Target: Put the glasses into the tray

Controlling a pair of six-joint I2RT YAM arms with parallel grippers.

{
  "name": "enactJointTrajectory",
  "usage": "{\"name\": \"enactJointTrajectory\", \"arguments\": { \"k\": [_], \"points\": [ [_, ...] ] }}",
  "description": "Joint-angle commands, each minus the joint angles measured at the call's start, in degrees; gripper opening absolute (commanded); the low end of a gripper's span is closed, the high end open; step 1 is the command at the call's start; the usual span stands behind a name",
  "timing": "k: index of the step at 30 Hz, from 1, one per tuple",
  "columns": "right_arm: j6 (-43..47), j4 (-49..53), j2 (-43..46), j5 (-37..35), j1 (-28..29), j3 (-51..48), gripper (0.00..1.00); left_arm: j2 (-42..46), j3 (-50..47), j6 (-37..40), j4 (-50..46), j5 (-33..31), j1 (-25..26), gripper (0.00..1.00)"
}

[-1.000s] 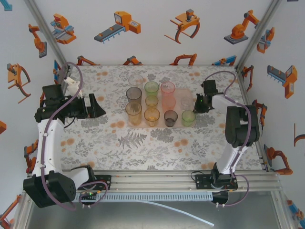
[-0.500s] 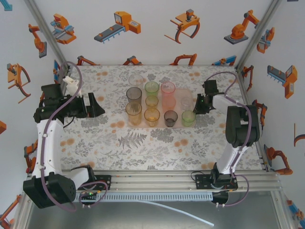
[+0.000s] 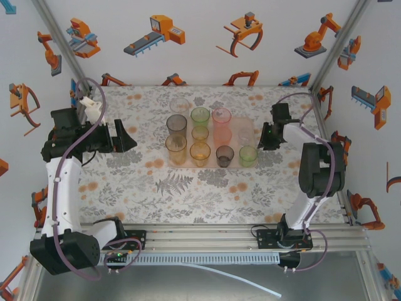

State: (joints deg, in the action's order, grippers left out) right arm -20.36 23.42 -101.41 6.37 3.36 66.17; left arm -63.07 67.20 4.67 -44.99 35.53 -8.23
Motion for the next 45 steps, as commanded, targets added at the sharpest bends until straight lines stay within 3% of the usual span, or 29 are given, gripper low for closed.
{"name": "enactJointTrajectory", "arguments": {
  "k": [1, 17, 19, 22, 24, 26, 27, 32, 37, 42, 45],
  "points": [
    [0.39, 1.46, 3.46, -2.37, -0.66, 1.06, 0.33, 0.33, 1.89, -0.17, -1.16, 0.07, 0.41, 0.97],
    [-0.52, -0.03, 11.26, -3.76, -4.28, 2.88, 0.41, -2.64, 5.0, -0.01, -2.73, -3.75, 1.19, 0.97],
    [0.09, -1.39, 12.94, -4.93, -4.66, 2.58, 0.45, -4.06, 5.62, -0.5, -2.57, -4.97, 1.37, 0.97],
    [1.16, -4.55, 16.13, -7.9, -4.73, 0.77, 0.62, -6.29, 6.1, -1.27, -1.6, -7.67, 1.46, 0.97],
    [2.9, -7.61, 18.14, -8.58, -4.76, -0.92, 0.65, -7.74, 5.7, -2.41, -0.16, -9.78, 1.47, 0.97],
    [4.35, -10.5, 20.34, -10.22, -4.7, -3.3, 0.7, -8.87, 4.72, -3.57, 2.23, -11.71, 1.57, 0.97],
    [5.05, -12.37, 21.19, -11.03, -4.76, -4.62, 0.77, -9.32, 4.05, -4.32, 3.83, -13.06, 1.58, 0.97],
    [9.04, -18.51, 24.46, -12.88, -4.76, -10.0, 0.79, -12.09, -0.34, -9.93, 13.31, -19.11, 1.55, 0.97],
    [10.47, -28.42, 27.73, -14.79, -4.76, -17.72, 0.91, -14.12, -6.39, -16.02, 25.37, -22.65, 1.46, 0.97],
    [9.82, -26.17, 27.17, -13.68, -4.91, -18.27, 0.98, -17.05, -13.38, -17.5, 38.43, -25.86, 1.46, 0.97],
    [9.13, -24.8, 26.35, -9.09, -5.28, -17.71, 0.98, -19.11, -19.84, -17.52, 49.64, -26.82, 1.53, 0.97]
  ]
}}
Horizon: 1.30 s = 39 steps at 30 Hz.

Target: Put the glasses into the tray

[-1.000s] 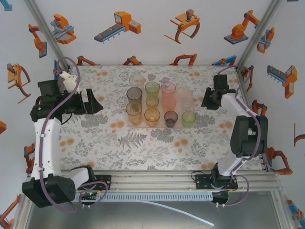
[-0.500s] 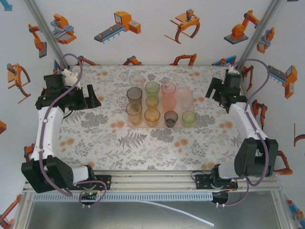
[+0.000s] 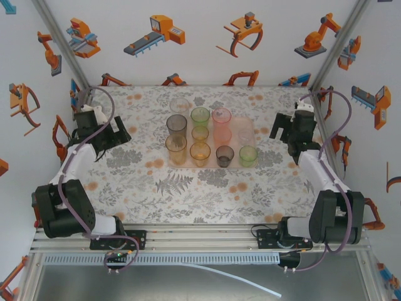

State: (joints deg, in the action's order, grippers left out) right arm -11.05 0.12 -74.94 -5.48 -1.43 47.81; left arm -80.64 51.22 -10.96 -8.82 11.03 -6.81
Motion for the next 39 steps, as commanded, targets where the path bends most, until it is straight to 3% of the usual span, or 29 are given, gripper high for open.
{"name": "enactJointTrajectory", "arguments": {
  "k": [1, 4, 7, 12, 21, 27, 32, 37, 39],
  "points": [
    [-0.18, -1.15, -0.05, 3.32, -0.49, 0.79, 0.98, -2.24, -5.36, -1.47, 16.37, -2.28, 0.13, 0.97],
    [1.24, -0.86, 0.53, 4.95, -0.5, 0.12, 0.99, -4.7, -8.88, -0.23, 24.91, -2.87, 0.1, 0.97],
    [2.8, -3.62, 1.94, 6.39, -0.6, -3.05, 0.99, -4.55, -8.7, 0.24, 25.14, -4.26, -0.22, 0.97],
    [2.8, -9.3, 3.47, 1.44, -0.57, -8.73, 0.99, -0.05, -16.33, 0.19, 35.89, -5.32, 0.34, 0.97],
    [3.63, -19.1, 3.52, -2.74, -1.11, -16.79, 1.0, 1.11, -23.55, 5.64, 39.55, -3.93, 0.3, 0.97],
    [4.62, -25.86, 1.78, -2.35, -1.59, -19.86, 1.0, -2.77, -24.74, 2.35, 46.79, -5.04, 0.35, 0.97],
    [4.19, -32.95, 0.6, -2.3, -1.91, -22.24, 1.0, -3.5, -23.87, 4.33, 45.64, -7.14, 2.42, 0.97],
    [3.98, -36.58, -1.16, -1.95, -2.21, -24.24, 1.0, -2.91, -29.5, 5.71, 55.37, -9.09, 4.06, 0.97],
    [4.14, -37.13, -1.39, -1.81, -2.3, -24.82, 1.0, -6.89, -31.93, 7.07, 63.55, -10.34, 5.52, 0.97]
  ]
}}
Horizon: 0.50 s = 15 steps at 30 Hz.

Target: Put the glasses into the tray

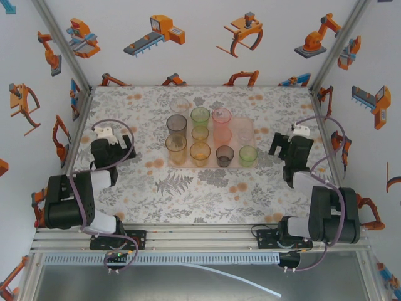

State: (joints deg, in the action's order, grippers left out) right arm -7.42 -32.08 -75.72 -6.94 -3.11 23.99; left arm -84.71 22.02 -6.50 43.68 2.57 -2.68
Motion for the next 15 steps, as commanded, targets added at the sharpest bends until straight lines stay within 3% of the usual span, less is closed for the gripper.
{"name": "enactJointTrajectory", "arguments": {
  "k": [1, 4, 6, 8, 9, 15],
  "points": [
    [0.58, -4.97, -0.57, -0.92, -0.63, -1.18, 1.0, -5.07, -3.85, 3.31, 16.84, -2.51, 2.19, 0.97],
    [0.2, -7.43, -1.02, -1.48, -0.82, -2.16, 1.0, -2.45, -2.59, 6.57, 10.11, -3.92, 5.11, 0.97],
    [-0.03, -8.64, -1.75, -0.8, -0.83, -2.3, 1.0, -4.22, -1.96, 5.57, 11.59, -6.26, 4.8, 0.97],
    [-1.07, -9.18, -3.82, 0.0, -1.18, -1.17, 1.0, -3.16, 1.14, 3.03, 3.74, -7.28, 3.35, 0.97],
    [-1.02, -9.02, -5.2, 0.25, -1.21, -0.64, 0.99, -3.48, 0.84, 3.2, 4.76, -6.57, 3.28, 0.97],
    [-0.2, -28.44, -12.93, 1.34, -0.98, -7.31, 1.0, -3.7, 0.89, 3.34, 5.05, -6.06, 3.18, 0.97]
  ]
}}
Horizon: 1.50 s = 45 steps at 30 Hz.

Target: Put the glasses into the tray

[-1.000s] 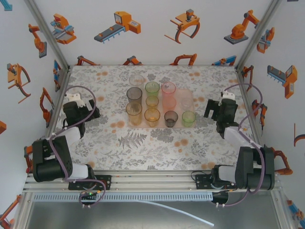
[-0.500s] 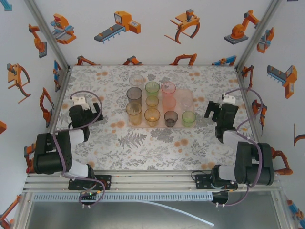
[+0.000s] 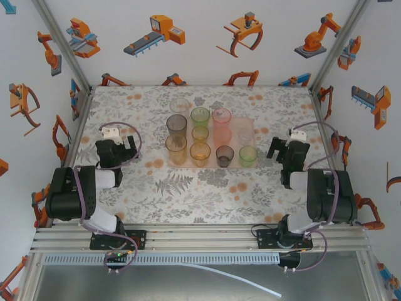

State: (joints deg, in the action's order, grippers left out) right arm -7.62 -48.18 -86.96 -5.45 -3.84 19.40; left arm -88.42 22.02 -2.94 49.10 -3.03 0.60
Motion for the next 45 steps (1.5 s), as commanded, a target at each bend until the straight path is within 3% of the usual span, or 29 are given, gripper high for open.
{"name": "enactJointTrajectory", "arguments": {
  "k": [1, 4, 7, 45],
  "points": [
    [-0.53, -12.0, -1.03, -0.3, -0.34, -3.25, 1.0, 0.17, 0.92, -0.23, -0.76, -0.45, -0.07, 0.97],
    [-0.24, -11.37, -1.46, 0.38, -0.35, -2.49, 1.0, 0.01, 0.99, -0.22, -0.58, -0.46, -0.08, 0.97],
    [2.28, -2.02, -1.38, 0.92, 1.15, 2.55, 1.0, 0.05, 1.01, -0.22, -0.69, -0.57, -0.05, 0.97],
    [2.96, -2.6, -1.55, 2.02, 1.46, 2.39, 0.99, 0.1, 1.09, 0.14, -0.87, -1.1, 0.37, 0.97]
  ]
}}
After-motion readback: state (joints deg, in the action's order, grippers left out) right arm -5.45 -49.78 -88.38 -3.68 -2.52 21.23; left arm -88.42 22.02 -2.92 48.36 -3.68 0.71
